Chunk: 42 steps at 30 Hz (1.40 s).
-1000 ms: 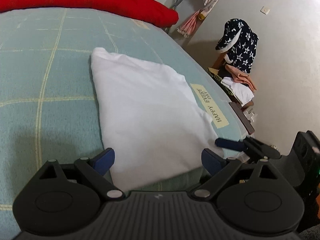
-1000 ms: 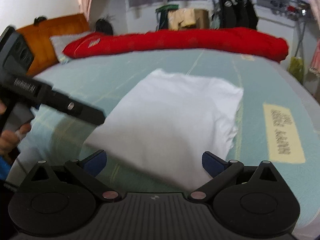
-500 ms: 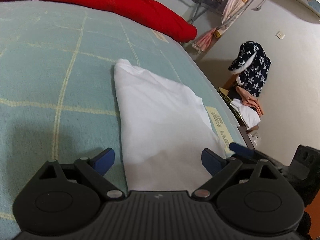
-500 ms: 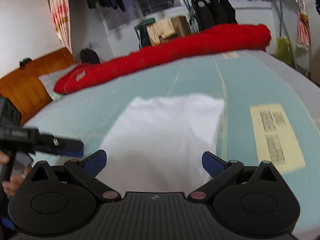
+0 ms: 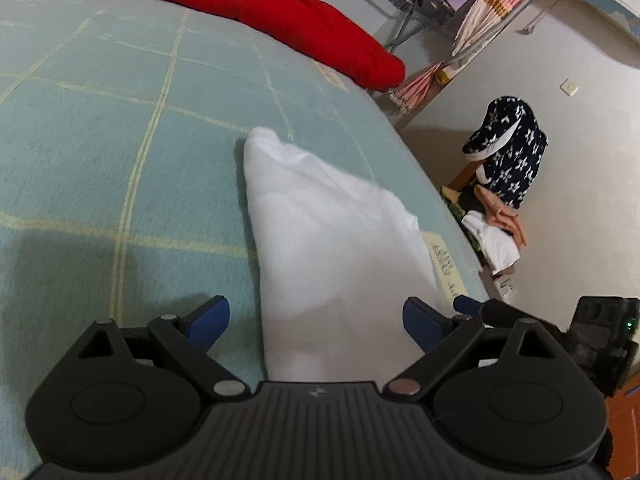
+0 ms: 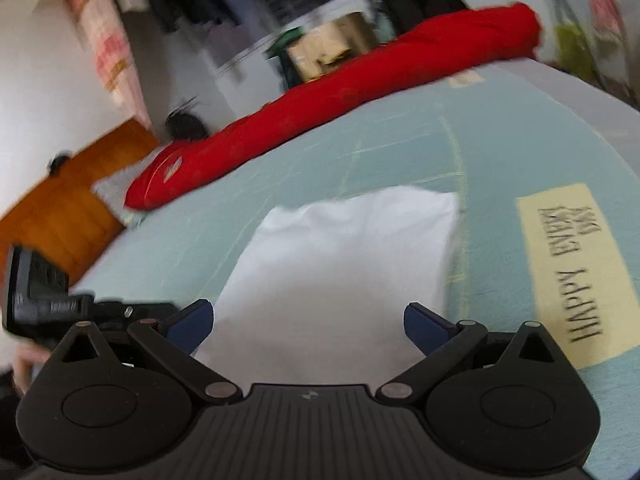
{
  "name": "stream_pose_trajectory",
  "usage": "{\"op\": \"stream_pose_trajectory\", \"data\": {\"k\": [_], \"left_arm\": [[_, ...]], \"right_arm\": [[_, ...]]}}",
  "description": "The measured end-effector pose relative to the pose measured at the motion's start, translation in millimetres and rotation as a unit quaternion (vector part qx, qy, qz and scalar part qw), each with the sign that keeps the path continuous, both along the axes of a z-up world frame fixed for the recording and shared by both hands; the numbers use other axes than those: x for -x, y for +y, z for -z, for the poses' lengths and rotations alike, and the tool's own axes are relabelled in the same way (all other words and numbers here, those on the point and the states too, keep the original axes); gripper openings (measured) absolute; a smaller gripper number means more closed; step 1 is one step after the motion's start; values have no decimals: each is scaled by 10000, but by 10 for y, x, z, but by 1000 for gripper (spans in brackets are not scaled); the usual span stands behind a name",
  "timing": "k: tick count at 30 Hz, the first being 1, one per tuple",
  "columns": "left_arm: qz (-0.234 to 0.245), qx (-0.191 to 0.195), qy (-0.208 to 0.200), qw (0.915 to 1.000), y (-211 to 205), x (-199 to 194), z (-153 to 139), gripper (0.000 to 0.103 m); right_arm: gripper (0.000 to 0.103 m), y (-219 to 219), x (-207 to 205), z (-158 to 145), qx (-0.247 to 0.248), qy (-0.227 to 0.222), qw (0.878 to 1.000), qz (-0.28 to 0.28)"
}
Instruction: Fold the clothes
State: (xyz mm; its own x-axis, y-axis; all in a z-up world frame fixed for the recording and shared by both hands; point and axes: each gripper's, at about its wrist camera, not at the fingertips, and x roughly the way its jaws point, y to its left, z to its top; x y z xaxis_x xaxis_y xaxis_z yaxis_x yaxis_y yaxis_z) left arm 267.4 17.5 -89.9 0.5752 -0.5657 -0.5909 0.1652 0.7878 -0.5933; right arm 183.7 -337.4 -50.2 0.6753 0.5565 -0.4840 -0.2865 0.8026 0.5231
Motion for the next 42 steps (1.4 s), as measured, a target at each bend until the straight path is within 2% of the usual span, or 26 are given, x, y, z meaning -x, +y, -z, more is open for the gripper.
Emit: {"op": "stream_pose_trajectory", "data": {"k": [4,8,13,21,25,32,35,38,42], "left_arm": [[2,272,182,9995,26,-88,85,93],[24,590,445,9973,55,-161,229,93],[96,976,604,9933,81,-308,347,94],[383,1059,643,9916,-72,-808,391,94],[382,1288,796,9877,-87,-923,458,95],[688,1445,932,9827,28,-710,464,95],[669,1591,1035,9795,51,-767,515,95],[630,1701,1152,9766,-19,-931,554,96],[661,1579,1204,9778,-138,-1049,540,97]], "right_arm": [[103,-236,-173,191,-434,613,9968,258],[103,-372,-300,482,-1193,1294,9843,158],[103,-476,-423,593,-1761,1526,9724,69],[103,-344,-868,589,-1713,1665,9708,-224],[103,-284,-1069,621,-1775,1749,9680,-285],[103,-319,-832,595,-1784,1859,9649,-511],[103,-349,-742,599,-1802,1907,9630,-612],[103,-334,-853,636,-1935,2036,9581,-553],[103,-256,-1072,654,-2083,2161,9528,-469]]}}
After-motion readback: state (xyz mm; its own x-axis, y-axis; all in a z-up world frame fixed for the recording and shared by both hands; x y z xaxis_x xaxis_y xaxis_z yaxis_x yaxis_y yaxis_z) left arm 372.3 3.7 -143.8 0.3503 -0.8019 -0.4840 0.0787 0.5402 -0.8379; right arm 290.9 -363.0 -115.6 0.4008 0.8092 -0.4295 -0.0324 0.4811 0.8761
